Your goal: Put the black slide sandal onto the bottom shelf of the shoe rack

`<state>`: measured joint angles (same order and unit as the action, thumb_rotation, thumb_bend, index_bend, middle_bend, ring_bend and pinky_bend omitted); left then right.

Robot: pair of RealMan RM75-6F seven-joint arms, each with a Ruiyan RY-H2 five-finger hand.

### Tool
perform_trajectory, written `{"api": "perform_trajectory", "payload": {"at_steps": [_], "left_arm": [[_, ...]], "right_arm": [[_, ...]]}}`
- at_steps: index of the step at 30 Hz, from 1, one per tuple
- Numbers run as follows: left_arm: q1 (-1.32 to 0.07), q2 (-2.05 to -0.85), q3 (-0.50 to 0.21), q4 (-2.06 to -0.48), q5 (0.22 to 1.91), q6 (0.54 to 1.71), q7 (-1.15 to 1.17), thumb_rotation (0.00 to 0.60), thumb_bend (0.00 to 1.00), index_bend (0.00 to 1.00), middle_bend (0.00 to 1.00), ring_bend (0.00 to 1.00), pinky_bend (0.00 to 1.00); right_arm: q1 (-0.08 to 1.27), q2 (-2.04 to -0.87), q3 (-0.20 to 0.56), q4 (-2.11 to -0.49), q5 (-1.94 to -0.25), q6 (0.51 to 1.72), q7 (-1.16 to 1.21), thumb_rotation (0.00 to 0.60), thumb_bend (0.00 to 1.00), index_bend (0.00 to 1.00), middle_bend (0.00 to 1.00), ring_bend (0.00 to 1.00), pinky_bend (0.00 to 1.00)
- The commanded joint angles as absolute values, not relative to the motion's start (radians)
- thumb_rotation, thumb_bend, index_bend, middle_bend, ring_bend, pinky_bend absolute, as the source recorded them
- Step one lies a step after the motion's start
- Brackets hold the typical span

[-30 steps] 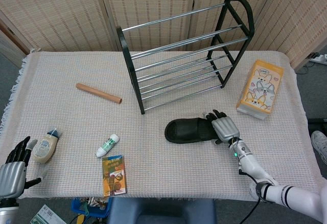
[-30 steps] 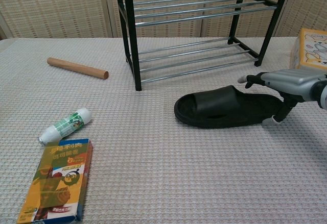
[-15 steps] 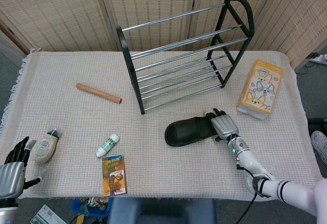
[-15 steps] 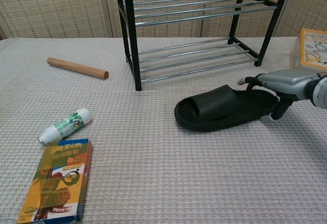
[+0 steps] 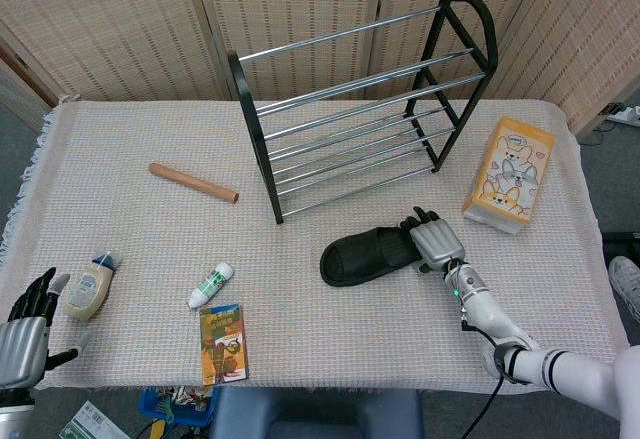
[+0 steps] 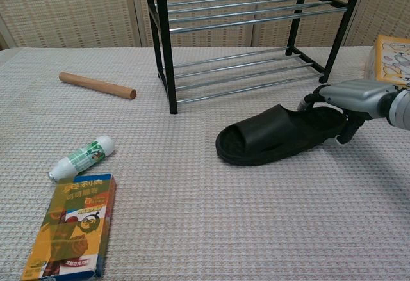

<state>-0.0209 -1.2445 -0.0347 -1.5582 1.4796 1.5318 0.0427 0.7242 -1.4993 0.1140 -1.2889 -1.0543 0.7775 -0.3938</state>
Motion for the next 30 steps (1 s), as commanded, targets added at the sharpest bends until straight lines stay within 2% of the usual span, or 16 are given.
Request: {"api": "perform_trajectory", "payload": {"at_steps": [1, 13, 21, 30], "left_arm": [[-0.021, -1.245, -0.035, -1.557, 1.478, 1.531, 0.042, 0.6, 0.24, 0.11, 0.0, 0.0, 0.17], [-0.018, -1.245, -0.034, -1.551, 1.48, 1.533, 0.035, 0.6, 0.24, 0.11, 0.0, 0.0, 0.17], [-0.016, -1.242, -0.034, -1.544, 1.479, 1.536, 0.025, 0.6, 0.24, 0.11, 0.0, 0.0, 0.17], [-0.017, -1.243, -0.035, -1.538, 1.48, 1.535, 0.02, 0.6, 0.24, 0.11, 0.0, 0.0, 0.17]], "right_arm": [[0.724, -1.498, 0.117, -1.289, -1.062, 0.785, -0.379, 0.6, 0.51, 0.29, 0.35, 0.05, 0.14], [0.686, -1.501, 0.153, -1.28, -1.141, 0.877, -0.216, 0.6, 0.52, 0.3, 0.36, 0.08, 0.14], [0.688, -1.512, 0.207, -1.251, -1.039, 0.893, -0.247, 0.6, 0.52, 0.3, 0.36, 0.08, 0.14], [0.768, -1.606, 0.306, -1.16, -0.837, 0.872, -0.351, 0.6, 0.52, 0.3, 0.36, 0.08, 0.14]]}}
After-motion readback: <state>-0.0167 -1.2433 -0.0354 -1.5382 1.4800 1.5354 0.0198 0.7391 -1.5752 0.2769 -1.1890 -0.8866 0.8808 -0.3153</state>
